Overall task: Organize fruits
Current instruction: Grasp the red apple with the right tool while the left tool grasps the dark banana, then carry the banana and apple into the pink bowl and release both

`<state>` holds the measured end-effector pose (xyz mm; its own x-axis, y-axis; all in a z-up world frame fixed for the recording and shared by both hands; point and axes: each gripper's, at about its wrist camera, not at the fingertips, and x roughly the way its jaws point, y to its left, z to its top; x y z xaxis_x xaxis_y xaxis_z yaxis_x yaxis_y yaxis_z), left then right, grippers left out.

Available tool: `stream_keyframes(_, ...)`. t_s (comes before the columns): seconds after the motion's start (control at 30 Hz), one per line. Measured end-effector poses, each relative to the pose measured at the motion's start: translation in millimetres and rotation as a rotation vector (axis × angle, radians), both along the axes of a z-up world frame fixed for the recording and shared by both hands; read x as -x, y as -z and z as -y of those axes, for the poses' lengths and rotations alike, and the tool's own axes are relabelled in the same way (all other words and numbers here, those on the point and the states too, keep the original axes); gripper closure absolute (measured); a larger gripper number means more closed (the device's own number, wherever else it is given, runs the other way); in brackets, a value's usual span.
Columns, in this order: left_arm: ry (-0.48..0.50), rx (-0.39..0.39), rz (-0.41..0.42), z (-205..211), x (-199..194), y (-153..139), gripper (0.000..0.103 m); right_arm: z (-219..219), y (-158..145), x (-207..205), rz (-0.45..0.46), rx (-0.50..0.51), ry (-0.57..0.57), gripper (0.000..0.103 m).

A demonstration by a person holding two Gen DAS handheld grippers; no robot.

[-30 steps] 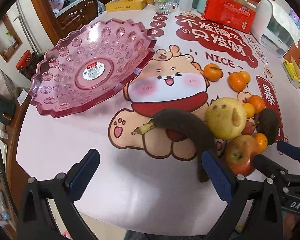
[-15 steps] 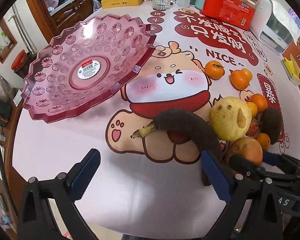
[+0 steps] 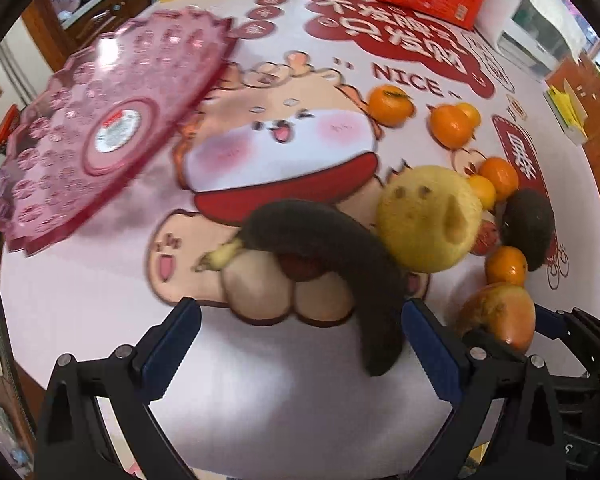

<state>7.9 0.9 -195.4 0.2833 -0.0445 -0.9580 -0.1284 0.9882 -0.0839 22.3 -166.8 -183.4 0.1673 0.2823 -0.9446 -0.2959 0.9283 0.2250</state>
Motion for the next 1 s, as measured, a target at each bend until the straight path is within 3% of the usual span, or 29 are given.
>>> stream_keyframes(0.1, 0.019, -0.003, -0.014, 15, -6, 6, 0.003, 8, -1, 2, 0.008, 0.012, 0.014, 0.034)
stream_keyframes(0.27, 0.005, -0.002, -0.064, 29, -16, 20, 0.016, 21, -1, 6, 0.013, 0.017, 0.022, 0.034)
stream_keyframes(0.4, -0.061, -0.014, -0.082, 33, -23, 29, 0.027, 26, -2, 8, 0.023, 0.023, 0.020, 0.034)
stream_keyframes(0.57, -0.121, -0.067, -0.064, 41, -29, 35, 0.028, 34, -2, 8, 0.028, 0.023, 0.021, 0.034)
stream_keyframes(0.6, -0.130, -0.068, -0.050, 42, -28, 35, 0.031, 35, -2, 8, 0.028, 0.023, 0.020, 0.034)
stream_keyframes(0.7, -0.110, -0.072, -0.002, 49, -28, 29, 0.060, 37, -2, 8, 0.029, 0.022, 0.016, 0.034)
stream_keyframes(0.9, -0.061, -0.061, 0.013, 41, -15, 23, 0.074, 37, -5, 11, 0.041, 0.017, -0.005, 0.034)
stream_keyframes(1.0, -0.032, -0.023, 0.033, 29, 4, 18, 0.075, 32, -9, 13, 0.055, 0.009, -0.028, 0.034)
